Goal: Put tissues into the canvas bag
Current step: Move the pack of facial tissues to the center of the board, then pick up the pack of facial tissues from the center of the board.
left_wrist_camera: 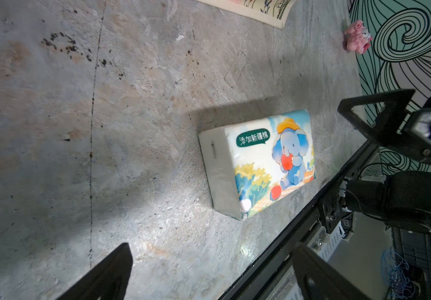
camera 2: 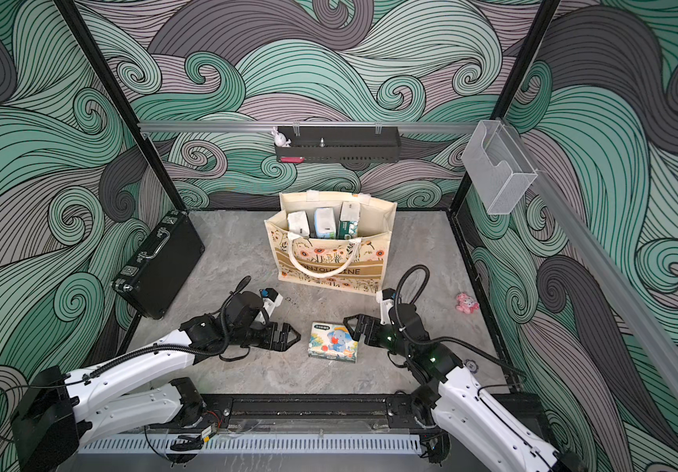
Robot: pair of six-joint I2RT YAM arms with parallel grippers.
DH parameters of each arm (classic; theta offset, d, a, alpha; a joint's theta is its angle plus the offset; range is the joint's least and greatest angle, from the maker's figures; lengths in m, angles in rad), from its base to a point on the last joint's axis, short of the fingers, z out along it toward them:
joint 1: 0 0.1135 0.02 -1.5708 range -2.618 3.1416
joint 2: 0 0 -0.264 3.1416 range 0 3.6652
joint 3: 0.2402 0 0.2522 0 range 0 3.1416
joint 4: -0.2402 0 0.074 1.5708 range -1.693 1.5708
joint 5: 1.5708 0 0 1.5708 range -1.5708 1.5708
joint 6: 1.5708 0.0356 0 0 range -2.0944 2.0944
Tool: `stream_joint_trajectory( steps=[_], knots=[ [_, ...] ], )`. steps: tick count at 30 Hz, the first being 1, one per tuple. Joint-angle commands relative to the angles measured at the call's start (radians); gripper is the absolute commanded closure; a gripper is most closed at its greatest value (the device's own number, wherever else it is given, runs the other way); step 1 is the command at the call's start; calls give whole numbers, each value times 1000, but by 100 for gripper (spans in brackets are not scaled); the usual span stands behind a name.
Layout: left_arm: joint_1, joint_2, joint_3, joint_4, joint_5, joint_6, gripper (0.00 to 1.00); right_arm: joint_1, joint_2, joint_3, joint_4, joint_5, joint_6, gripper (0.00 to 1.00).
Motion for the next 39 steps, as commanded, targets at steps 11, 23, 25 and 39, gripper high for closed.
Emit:
stream_joint_trajectory(
  steps=[11,23,25,39],
  knots=[
    [-51,141,79,91,0,-48,5,-16,-270,-148,-179,-52,110,1],
    [-91,264,88,197,4,-63,28,-20,-375,-206,-188,-85,149,0],
    [-92,295,100,212,24,-63,43,-21,-374,-221,-166,-105,164,1],
    [-97,400,142,229,59,-30,60,-20,-394,-278,-100,-101,216,1]
  ],
)
